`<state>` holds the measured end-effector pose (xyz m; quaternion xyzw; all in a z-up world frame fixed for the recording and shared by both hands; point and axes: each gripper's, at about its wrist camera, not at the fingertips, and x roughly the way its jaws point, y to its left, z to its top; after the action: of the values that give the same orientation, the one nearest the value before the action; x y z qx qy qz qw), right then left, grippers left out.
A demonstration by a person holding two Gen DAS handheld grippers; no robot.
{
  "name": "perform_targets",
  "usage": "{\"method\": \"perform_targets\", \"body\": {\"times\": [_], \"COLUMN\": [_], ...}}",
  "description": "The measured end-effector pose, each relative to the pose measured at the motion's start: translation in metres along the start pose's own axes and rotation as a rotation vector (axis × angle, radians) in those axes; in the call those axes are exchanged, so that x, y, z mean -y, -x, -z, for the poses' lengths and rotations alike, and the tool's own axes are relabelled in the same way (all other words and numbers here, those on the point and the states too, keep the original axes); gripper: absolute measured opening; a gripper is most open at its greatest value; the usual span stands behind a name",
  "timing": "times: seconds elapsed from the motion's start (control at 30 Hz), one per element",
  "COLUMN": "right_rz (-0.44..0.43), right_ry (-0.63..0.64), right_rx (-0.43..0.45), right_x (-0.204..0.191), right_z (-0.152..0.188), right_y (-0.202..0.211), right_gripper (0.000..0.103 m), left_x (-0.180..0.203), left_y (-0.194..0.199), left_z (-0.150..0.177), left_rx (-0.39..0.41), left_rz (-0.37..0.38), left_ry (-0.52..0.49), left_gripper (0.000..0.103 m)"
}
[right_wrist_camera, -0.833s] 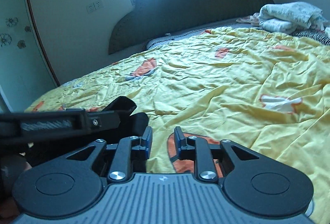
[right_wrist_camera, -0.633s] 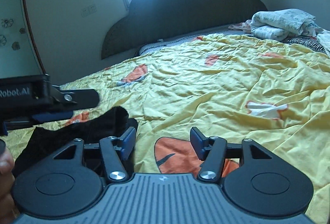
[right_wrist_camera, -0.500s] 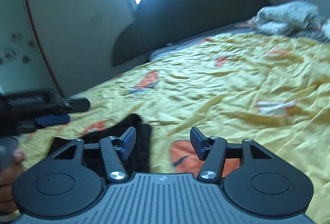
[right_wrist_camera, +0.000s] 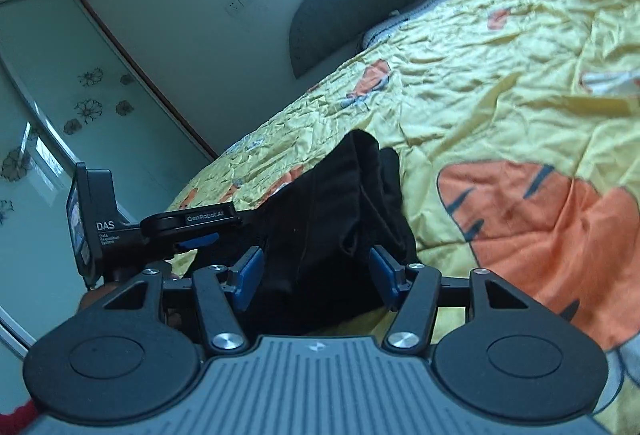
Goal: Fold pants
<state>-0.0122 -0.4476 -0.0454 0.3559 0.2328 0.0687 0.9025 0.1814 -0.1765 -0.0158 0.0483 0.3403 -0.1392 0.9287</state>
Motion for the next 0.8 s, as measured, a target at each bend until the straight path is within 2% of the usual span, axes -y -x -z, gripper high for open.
{"method": "perform_targets", "body": {"times": [0.17, 0.37, 0.43, 0.5, 0.57, 0.67, 0.8], "right_rz": [-0.114, -0.103, -0.077, -0.011, -0.004, 0.033, 0.023], "right_ry": [-0.083, -0.165, -0.160, -0.122, -0.121, -0.082, -0.099], "right_rx": [-0.009, 0.026, 0.044, 0.047, 0.050, 0.055, 0.023], "right_x": [0.002, 0.006, 0.007, 0.005, 0.009, 0.009, 0.018], "right_z": [0.003, -0.008, -0.012, -0.015, -0.014, -0.010, -0.009], "right_y": [-0.006, -0.044, -0.055, -0.058, -0.056, -0.044, -0.044], "right_gripper": [0.059, 0.059, 0.052, 0.010, 0.008, 0.008, 0.009], "left_x": [-0.002, 0.010, 0.017, 0.022, 0.021, 0.011, 0.004], "left_y": [0.006, 0.018, 0.021, 0.020, 0.015, 0.005, -0.001], "left_z": [0.001, 0.003, 0.003, 0.004, 0.004, 0.003, 0.003], "left_rx": [0.013, 0.042, 0.051, 0.053, 0.041, 0.001, -0.020], "left_rz": [0.021, 0.065, 0.068, 0.058, 0.033, 0.012, 0.009], "left_ry": [0.042, 0.034, 0.006, -0.020, -0.025, 0.020, 0.046], "left_gripper": [0.072, 0.072, 0.072, 0.074, 0.075, 0.075, 0.080]}}
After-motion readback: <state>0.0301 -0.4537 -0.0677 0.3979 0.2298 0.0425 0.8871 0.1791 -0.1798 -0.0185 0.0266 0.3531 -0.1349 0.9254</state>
